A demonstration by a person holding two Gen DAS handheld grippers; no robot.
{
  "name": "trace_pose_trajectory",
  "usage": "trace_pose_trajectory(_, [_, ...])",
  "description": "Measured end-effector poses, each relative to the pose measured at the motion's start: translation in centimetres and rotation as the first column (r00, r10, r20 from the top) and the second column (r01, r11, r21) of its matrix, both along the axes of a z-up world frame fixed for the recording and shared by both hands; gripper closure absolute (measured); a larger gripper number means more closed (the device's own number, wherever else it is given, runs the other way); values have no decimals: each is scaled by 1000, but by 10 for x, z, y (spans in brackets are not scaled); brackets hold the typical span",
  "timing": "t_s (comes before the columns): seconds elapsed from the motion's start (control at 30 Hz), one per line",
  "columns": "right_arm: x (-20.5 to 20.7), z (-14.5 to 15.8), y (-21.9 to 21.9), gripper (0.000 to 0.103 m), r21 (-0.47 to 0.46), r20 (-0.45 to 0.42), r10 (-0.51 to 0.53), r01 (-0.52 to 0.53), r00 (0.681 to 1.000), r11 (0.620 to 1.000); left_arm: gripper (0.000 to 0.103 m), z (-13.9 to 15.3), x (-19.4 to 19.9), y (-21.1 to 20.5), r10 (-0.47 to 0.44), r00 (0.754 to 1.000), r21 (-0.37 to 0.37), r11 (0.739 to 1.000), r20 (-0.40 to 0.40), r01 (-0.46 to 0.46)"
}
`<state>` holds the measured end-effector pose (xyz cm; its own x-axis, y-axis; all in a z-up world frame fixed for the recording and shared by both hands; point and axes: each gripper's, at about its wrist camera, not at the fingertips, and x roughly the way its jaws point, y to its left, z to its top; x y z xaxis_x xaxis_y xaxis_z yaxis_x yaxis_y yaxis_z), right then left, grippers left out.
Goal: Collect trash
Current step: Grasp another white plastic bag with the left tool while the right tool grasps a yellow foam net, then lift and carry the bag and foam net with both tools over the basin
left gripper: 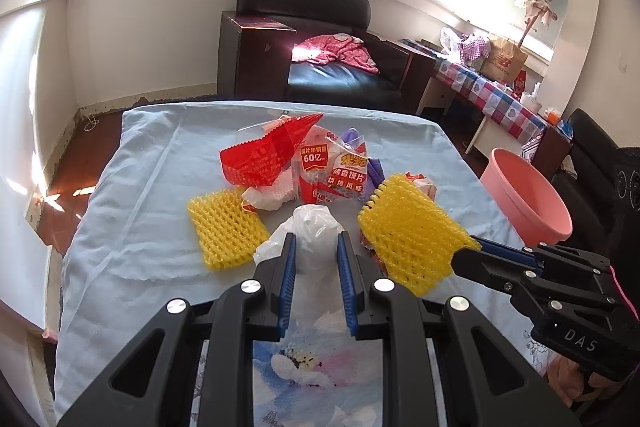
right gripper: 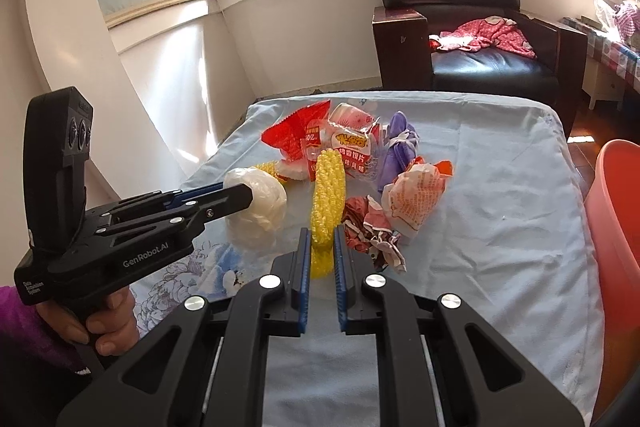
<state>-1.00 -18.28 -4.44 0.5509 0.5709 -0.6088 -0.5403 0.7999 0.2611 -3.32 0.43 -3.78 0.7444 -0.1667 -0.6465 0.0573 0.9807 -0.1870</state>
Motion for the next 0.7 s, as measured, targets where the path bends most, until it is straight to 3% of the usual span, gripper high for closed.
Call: trace_pose_trajectory(0.7, [-4,20,-42,92,46,79,-130,127,988,991,84,36,9,-28,-39,994,-16,999,101,41])
